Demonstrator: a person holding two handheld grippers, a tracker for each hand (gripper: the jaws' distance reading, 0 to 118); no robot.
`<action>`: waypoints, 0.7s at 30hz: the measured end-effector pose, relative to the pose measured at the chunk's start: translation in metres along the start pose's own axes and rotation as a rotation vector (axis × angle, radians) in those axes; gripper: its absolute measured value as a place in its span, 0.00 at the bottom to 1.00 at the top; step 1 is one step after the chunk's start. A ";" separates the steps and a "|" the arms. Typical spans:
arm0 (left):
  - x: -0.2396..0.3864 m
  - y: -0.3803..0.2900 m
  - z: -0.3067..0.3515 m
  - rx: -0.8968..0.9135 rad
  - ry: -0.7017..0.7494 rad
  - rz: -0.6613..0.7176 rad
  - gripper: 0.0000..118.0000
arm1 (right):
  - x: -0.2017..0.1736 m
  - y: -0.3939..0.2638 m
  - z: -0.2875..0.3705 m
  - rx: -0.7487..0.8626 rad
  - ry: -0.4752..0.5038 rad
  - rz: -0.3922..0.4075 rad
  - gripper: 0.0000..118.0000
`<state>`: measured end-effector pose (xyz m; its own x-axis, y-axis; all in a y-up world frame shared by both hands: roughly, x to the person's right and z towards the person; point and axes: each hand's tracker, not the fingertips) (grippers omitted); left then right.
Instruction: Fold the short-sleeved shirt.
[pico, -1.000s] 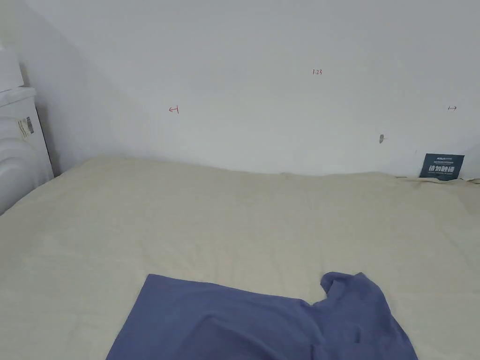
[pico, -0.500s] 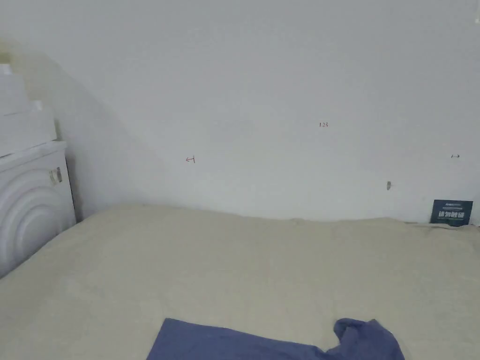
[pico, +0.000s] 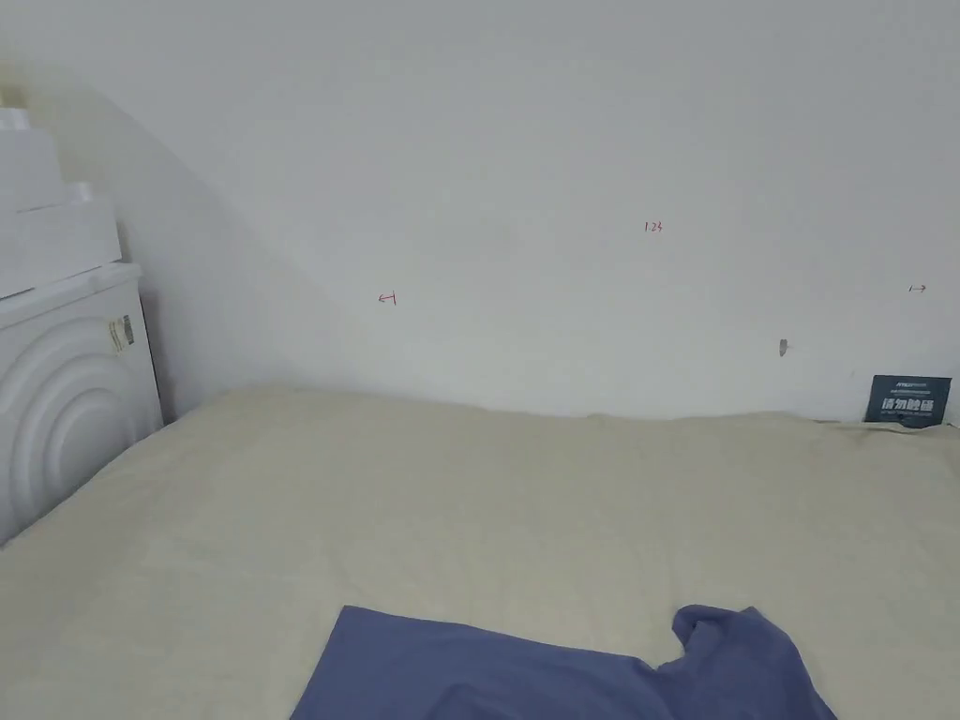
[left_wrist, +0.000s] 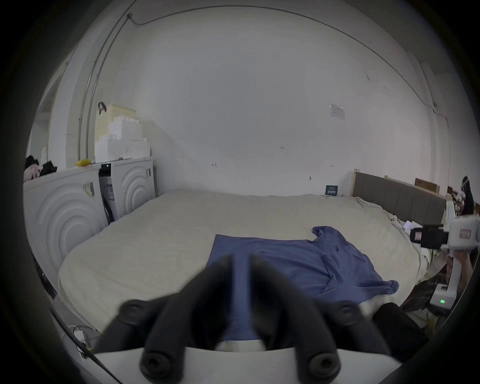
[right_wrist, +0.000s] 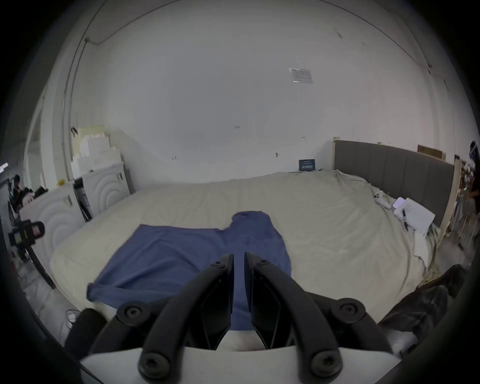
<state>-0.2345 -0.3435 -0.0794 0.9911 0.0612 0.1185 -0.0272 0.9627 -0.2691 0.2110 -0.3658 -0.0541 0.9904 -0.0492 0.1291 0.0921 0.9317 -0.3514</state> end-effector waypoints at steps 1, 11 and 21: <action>-0.003 -0.001 0.001 0.001 0.000 -0.002 0.00 | 0.000 -0.001 0.000 -0.002 -0.006 0.005 0.06; -0.029 -0.040 -0.001 -0.122 0.083 -0.048 0.00 | -0.003 -0.018 -0.001 -0.096 0.032 0.063 0.02; -0.080 -0.124 -0.069 -0.334 0.073 0.002 0.67 | -0.003 -0.030 -0.017 -0.171 0.060 0.023 0.02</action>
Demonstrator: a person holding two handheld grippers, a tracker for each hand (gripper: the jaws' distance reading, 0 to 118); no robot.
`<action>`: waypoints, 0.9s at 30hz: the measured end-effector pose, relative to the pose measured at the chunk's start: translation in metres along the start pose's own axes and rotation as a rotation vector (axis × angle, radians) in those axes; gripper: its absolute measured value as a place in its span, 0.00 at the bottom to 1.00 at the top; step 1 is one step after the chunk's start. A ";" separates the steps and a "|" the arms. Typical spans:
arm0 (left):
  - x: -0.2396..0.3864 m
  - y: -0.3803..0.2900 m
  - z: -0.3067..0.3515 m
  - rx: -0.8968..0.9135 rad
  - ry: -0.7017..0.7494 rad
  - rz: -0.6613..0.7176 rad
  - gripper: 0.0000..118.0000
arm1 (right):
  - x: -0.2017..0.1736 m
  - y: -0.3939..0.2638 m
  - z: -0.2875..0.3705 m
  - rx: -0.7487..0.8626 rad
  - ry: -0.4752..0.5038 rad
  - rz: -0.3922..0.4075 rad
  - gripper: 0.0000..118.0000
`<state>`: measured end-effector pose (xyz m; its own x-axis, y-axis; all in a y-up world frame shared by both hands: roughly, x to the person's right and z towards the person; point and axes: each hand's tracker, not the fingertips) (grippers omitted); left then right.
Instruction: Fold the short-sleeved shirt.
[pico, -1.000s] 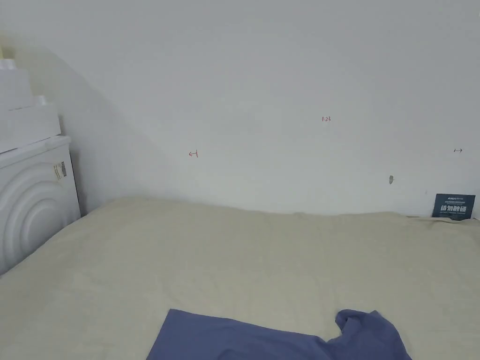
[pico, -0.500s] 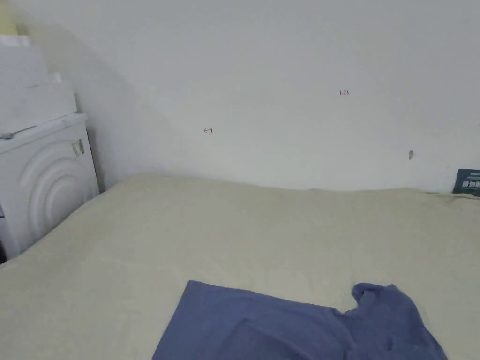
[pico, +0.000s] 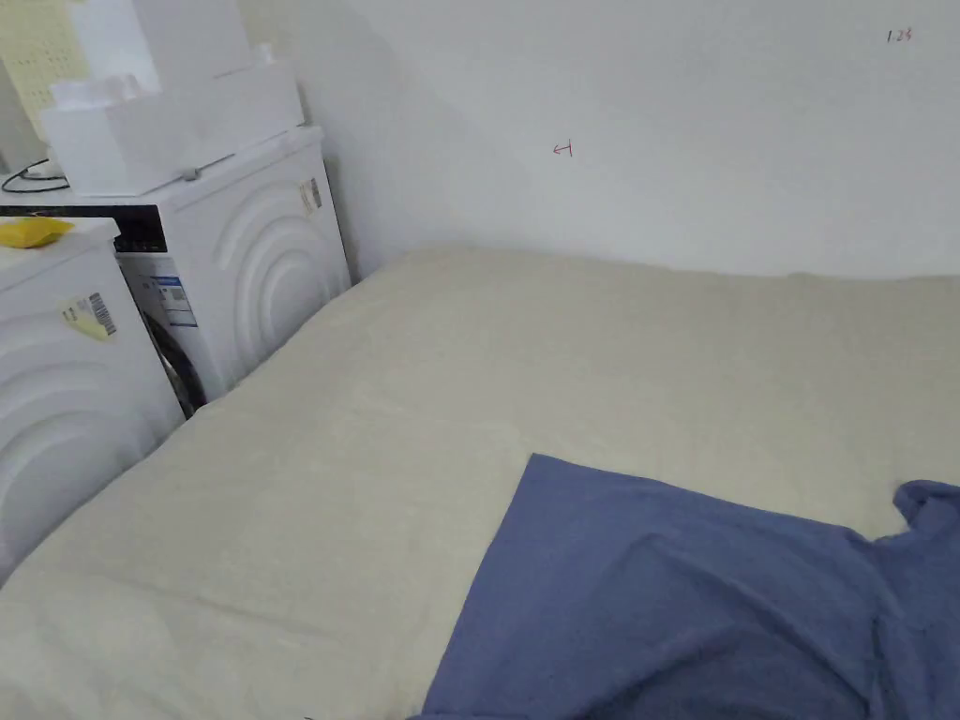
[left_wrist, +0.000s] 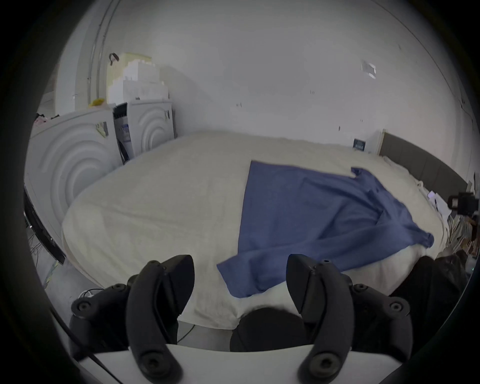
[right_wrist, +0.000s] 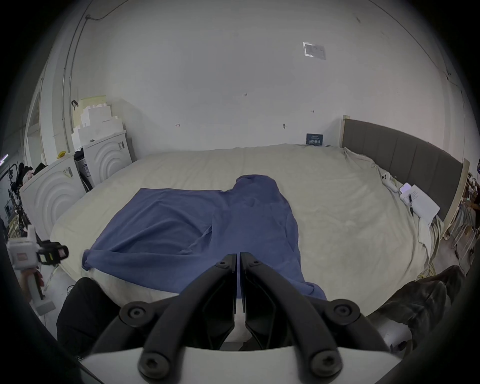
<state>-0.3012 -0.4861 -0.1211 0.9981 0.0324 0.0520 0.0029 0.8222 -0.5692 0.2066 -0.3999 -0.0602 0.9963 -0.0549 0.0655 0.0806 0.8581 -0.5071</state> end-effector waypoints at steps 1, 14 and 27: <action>-0.001 -0.002 -0.008 -0.019 -0.017 0.004 0.67 | 0.000 0.000 -0.002 -0.005 0.001 -0.005 0.02; -0.002 -0.016 -0.076 -0.149 -0.056 -0.035 0.37 | 0.011 -0.006 -0.019 -0.059 -0.034 -0.010 0.03; 0.018 -0.010 -0.070 -0.181 -0.034 -0.125 0.09 | 0.077 -0.044 -0.064 -0.180 -0.155 0.041 0.80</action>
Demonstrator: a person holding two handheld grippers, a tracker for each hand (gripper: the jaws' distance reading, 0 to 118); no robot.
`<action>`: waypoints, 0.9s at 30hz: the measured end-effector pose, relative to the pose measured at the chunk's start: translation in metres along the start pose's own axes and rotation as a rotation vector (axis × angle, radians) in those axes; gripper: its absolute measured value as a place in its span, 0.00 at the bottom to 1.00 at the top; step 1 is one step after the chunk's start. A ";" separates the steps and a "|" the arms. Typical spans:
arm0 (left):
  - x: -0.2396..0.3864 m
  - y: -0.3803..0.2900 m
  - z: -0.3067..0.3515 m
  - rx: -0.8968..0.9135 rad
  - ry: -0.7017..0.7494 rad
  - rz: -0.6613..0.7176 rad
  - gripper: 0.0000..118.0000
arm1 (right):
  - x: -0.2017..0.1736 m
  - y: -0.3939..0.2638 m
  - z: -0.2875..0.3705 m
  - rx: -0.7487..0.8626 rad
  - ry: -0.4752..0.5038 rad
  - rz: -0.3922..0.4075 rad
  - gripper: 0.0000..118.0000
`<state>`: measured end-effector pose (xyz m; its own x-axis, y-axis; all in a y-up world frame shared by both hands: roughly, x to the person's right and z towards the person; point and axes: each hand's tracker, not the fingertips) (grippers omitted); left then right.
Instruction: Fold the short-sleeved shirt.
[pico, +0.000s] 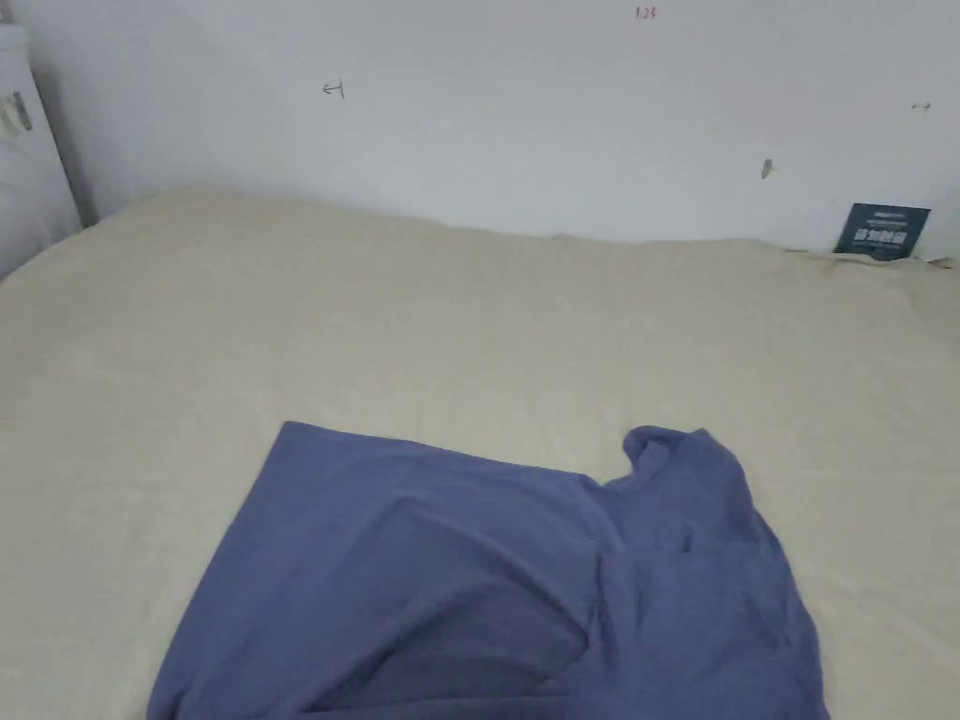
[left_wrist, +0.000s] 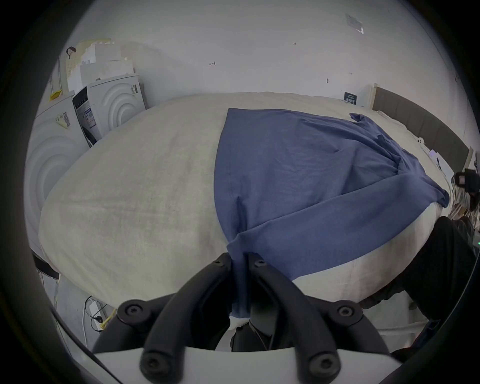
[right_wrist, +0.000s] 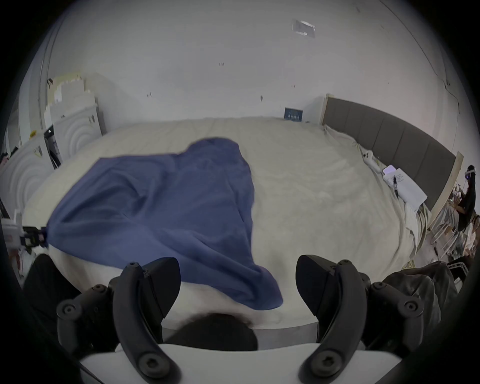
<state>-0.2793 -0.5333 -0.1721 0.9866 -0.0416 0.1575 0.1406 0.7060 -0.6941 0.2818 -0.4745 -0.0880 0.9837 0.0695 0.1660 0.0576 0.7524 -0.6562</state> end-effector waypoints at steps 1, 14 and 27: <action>0.000 0.000 0.000 0.000 0.000 0.000 0.09 | 0.005 -0.004 -0.008 -0.020 0.018 0.000 0.80; -0.001 0.001 -0.003 -0.021 0.001 -0.008 0.09 | 0.019 -0.022 -0.044 -0.100 0.151 -0.036 0.10; -0.011 0.061 0.034 0.090 -0.041 0.001 0.08 | 0.026 0.033 -0.018 0.011 0.223 -0.121 0.04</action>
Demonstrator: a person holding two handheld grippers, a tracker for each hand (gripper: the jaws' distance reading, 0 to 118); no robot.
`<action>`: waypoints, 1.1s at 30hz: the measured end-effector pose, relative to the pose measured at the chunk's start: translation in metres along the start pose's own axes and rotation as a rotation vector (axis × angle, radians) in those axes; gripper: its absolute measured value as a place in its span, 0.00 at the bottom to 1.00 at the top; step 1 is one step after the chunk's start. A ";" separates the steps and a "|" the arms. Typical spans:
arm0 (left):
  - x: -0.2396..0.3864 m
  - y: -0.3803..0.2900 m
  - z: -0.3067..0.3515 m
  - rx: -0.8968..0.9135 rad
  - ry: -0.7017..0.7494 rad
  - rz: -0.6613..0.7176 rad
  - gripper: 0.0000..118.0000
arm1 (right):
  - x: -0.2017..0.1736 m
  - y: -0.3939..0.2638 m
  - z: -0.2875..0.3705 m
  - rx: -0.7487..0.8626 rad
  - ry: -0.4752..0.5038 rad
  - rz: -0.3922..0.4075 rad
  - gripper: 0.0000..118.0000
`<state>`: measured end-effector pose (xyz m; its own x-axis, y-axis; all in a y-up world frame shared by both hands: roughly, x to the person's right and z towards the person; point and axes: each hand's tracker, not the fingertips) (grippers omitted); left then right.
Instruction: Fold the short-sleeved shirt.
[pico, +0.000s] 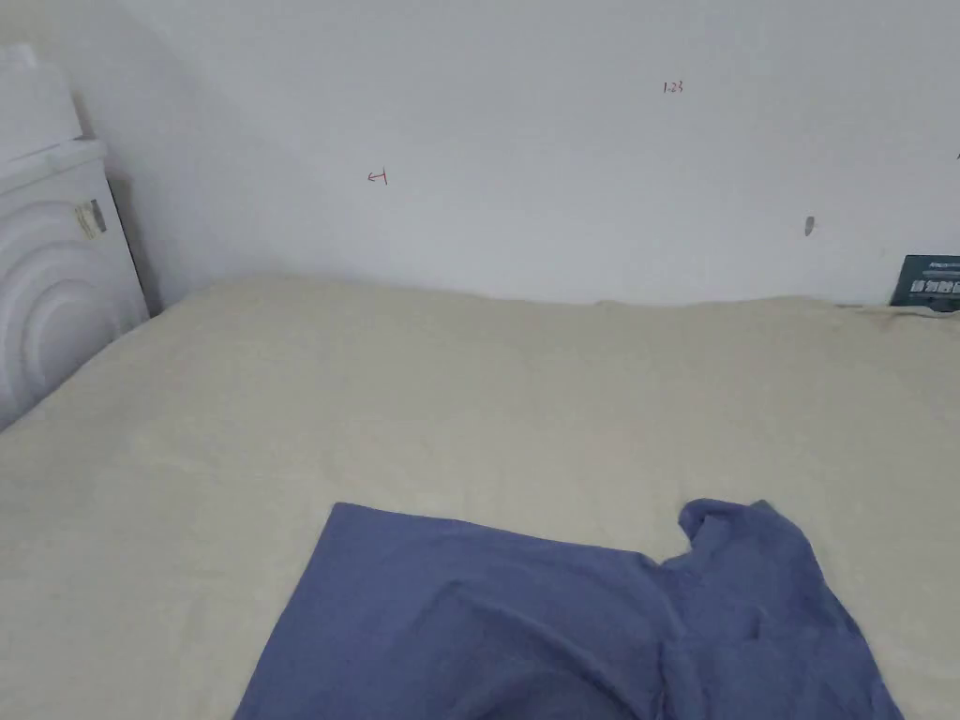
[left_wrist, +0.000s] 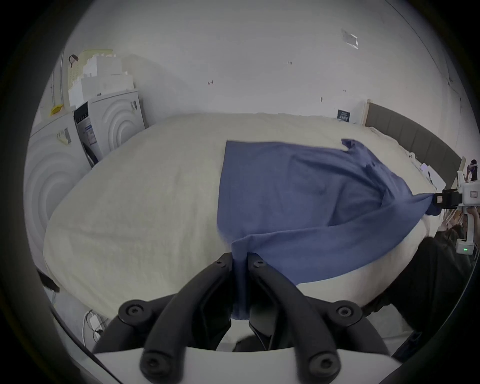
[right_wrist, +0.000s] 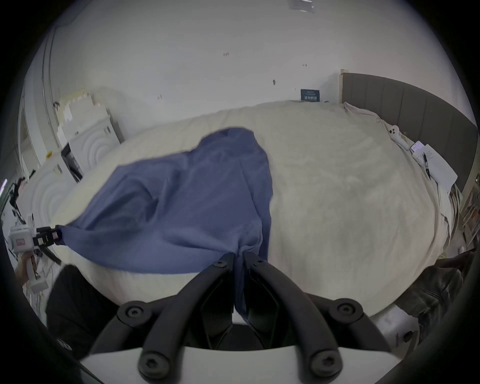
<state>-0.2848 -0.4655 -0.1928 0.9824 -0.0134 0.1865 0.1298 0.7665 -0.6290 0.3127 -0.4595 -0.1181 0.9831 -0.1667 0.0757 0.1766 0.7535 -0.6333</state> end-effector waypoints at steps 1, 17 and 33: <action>-0.002 0.012 -0.005 0.017 0.003 -0.007 0.08 | -0.001 0.010 -0.004 0.014 -0.005 -0.001 0.04; -0.003 0.138 -0.206 -0.154 0.042 -0.043 0.08 | 0.007 0.120 -0.187 -0.153 -0.073 -0.075 0.04; -0.002 0.152 -0.020 0.306 0.060 0.011 0.50 | -0.025 0.126 -0.034 0.315 -0.115 0.157 0.70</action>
<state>-0.2644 -0.3620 -0.3041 0.9908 -0.0346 0.1305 0.0814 0.9243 -0.3728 0.3086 -0.3817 -0.2258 0.9953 0.0251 0.0940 0.0122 0.9262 -0.3769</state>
